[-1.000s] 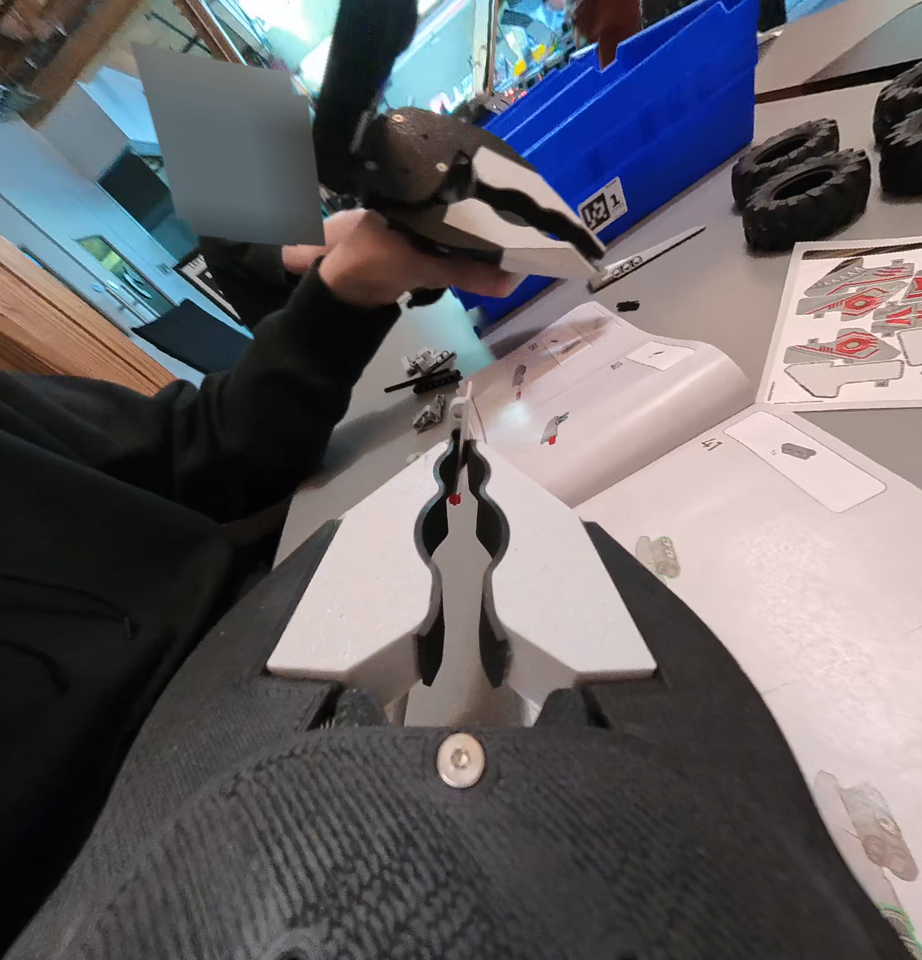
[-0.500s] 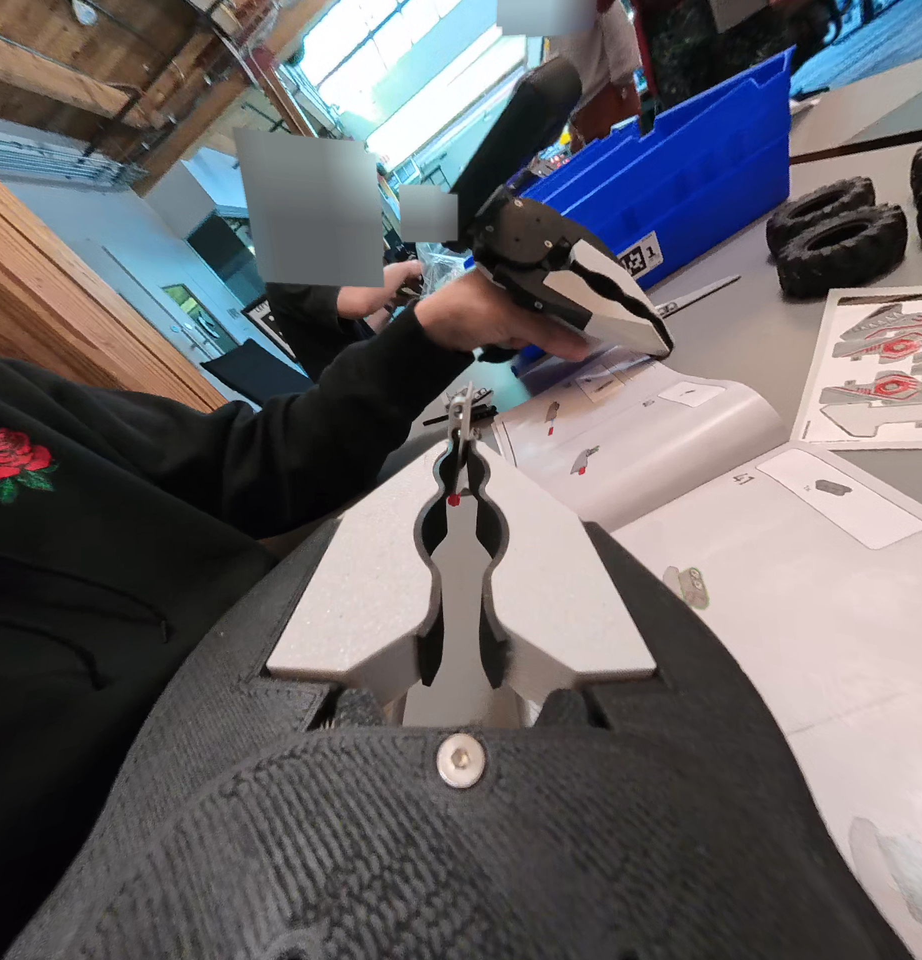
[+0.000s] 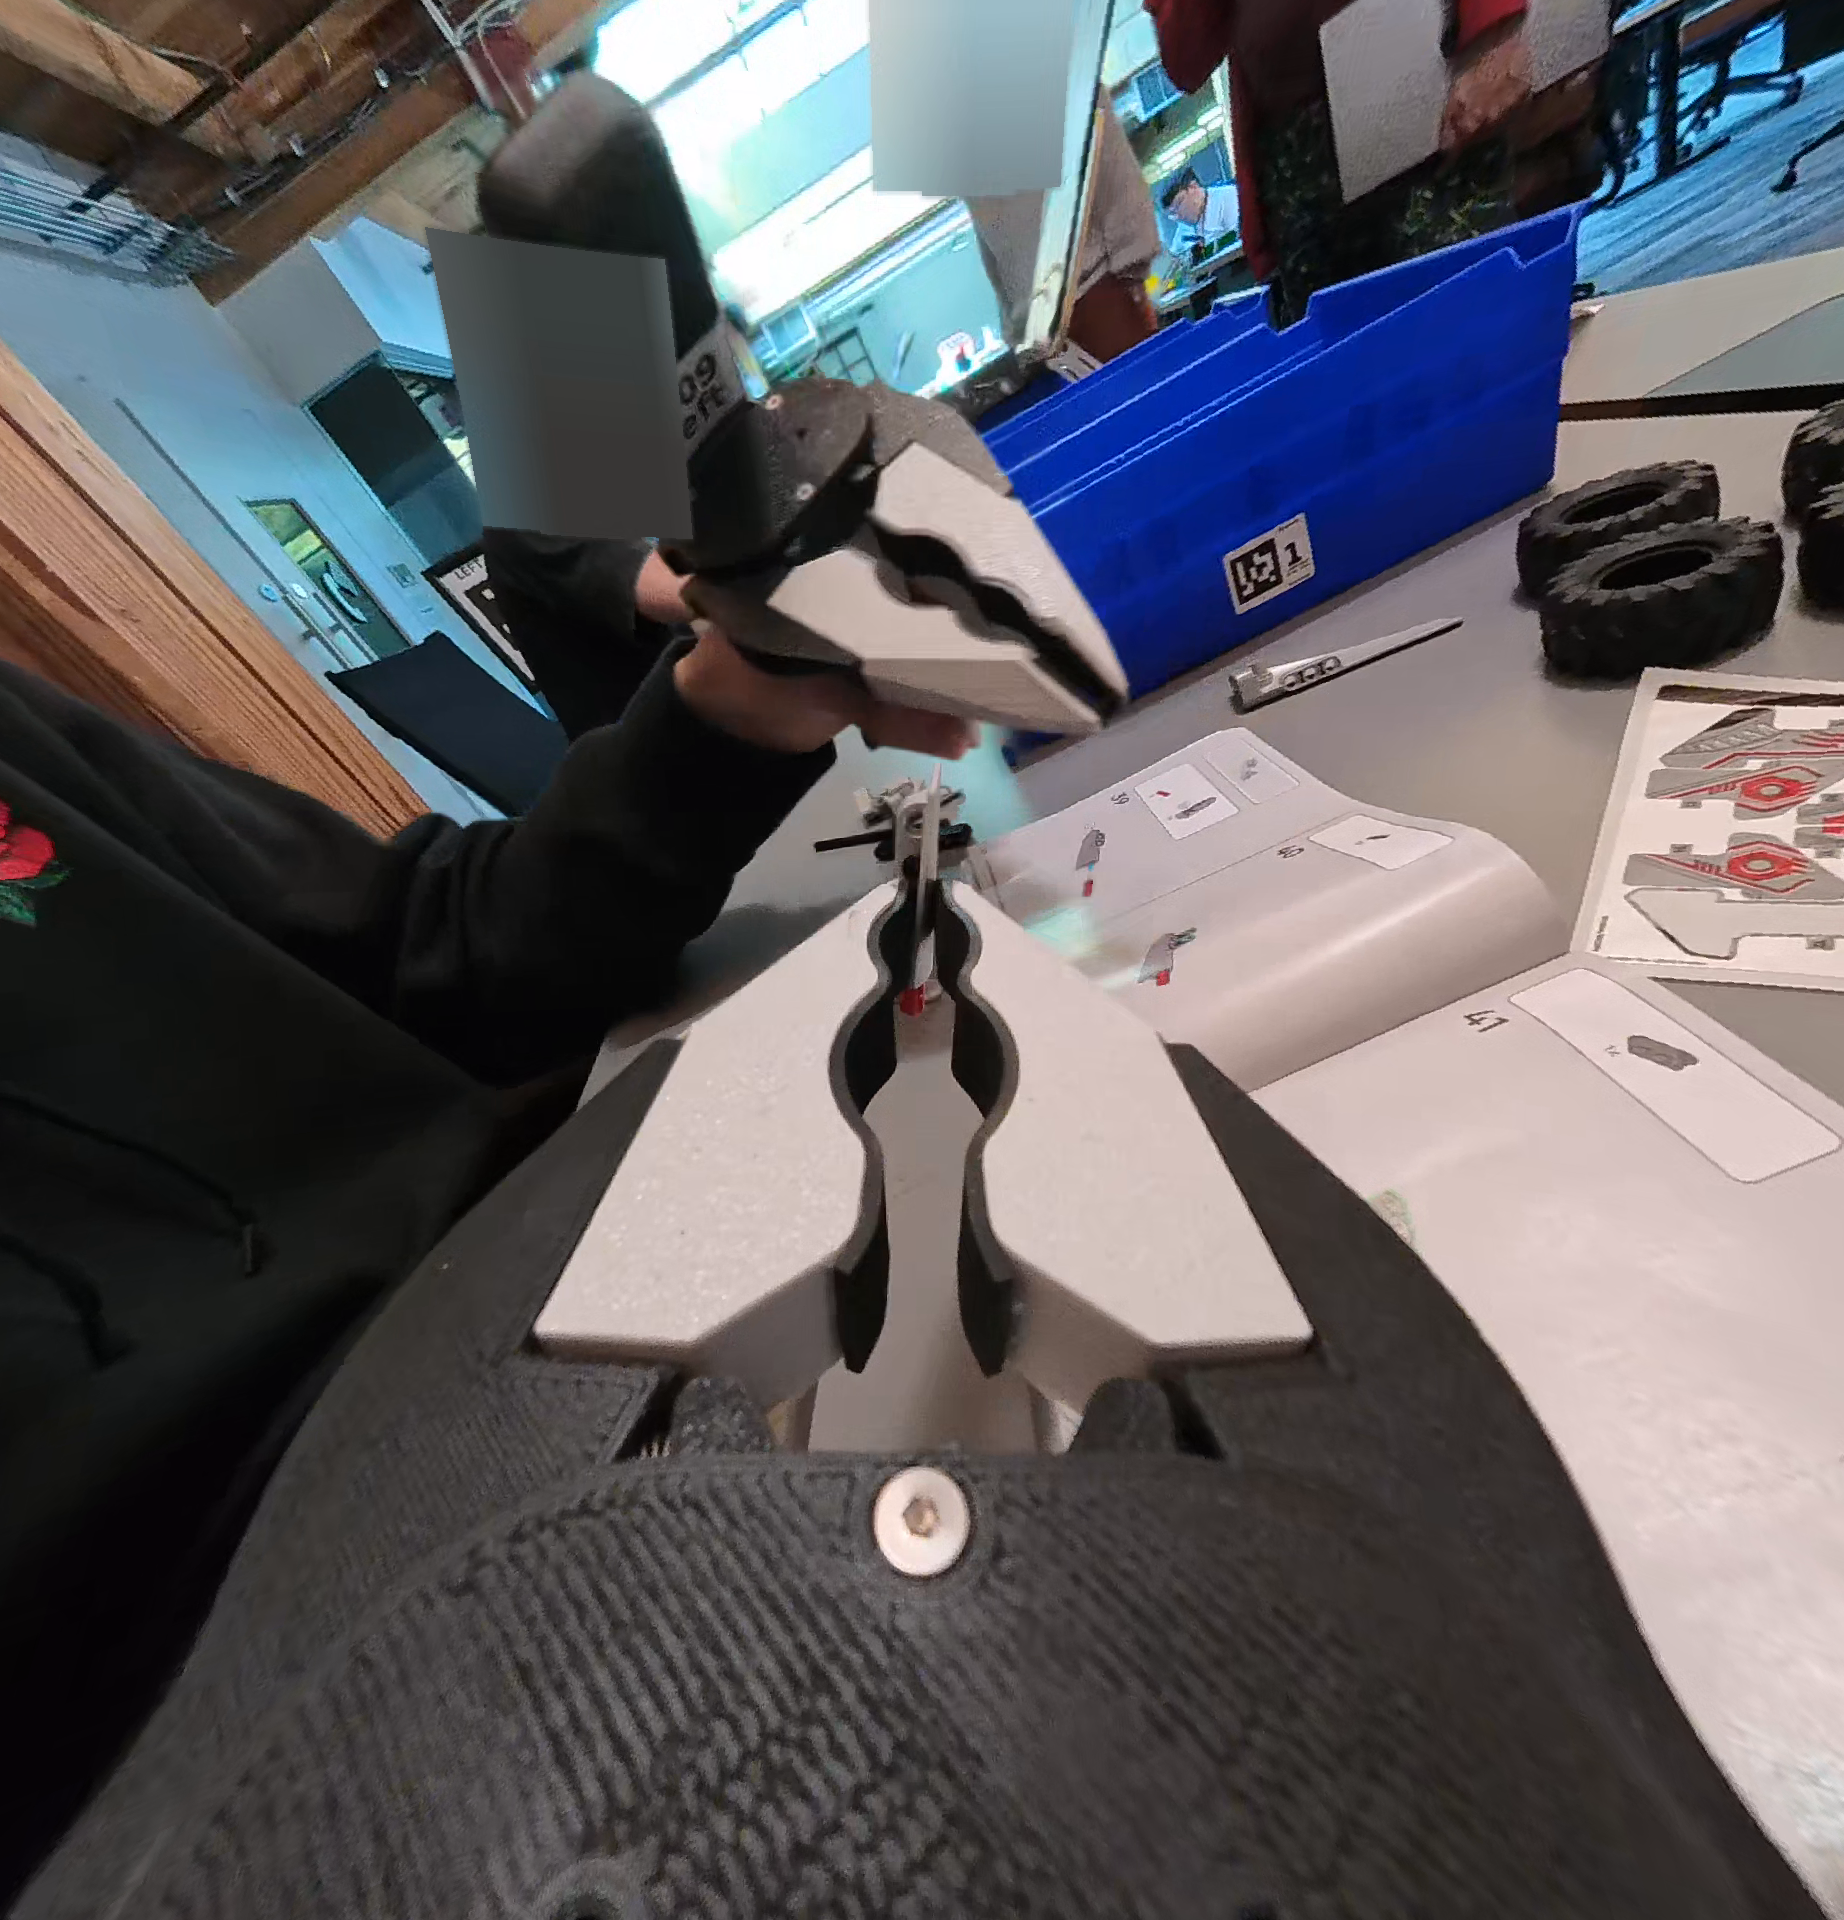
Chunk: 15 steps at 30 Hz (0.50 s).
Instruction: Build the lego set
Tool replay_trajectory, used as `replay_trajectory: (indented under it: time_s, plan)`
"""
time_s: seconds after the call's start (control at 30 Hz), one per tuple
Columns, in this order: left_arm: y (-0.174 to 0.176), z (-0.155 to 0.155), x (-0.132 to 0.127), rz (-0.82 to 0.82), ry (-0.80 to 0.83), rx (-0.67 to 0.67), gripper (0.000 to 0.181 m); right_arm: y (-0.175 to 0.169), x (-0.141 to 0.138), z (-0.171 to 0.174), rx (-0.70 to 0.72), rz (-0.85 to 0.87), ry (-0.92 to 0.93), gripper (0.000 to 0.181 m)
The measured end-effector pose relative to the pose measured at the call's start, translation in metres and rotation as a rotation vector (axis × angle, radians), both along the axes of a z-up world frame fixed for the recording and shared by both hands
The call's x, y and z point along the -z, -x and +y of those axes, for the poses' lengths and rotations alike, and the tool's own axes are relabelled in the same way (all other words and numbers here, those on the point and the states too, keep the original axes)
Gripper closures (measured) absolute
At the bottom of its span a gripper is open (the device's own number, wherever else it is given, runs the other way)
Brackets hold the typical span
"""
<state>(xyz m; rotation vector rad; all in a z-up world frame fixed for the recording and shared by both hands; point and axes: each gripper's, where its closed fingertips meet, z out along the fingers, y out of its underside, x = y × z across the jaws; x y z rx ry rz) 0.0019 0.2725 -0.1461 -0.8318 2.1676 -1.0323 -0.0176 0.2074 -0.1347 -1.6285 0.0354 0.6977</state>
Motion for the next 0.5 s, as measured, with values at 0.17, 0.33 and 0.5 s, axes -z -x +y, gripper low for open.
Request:
replay_trajectory:
  time_s: [0.17,0.33,0.5]
  plan:
    - [0.029,-0.029,0.016,0.078,-0.003,0.107,0.18,0.0,0.005,0.001,0.008,-0.025,0.036,0.18]
    - [0.035,-0.016,0.056,0.252,0.012,0.023,0.179,-0.004,0.019,0.005,0.028,-0.023,0.133,0.18]
    - [0.039,-0.009,0.08,0.353,0.017,0.029,0.179,-0.005,0.028,0.006,0.029,0.011,0.197,0.18]
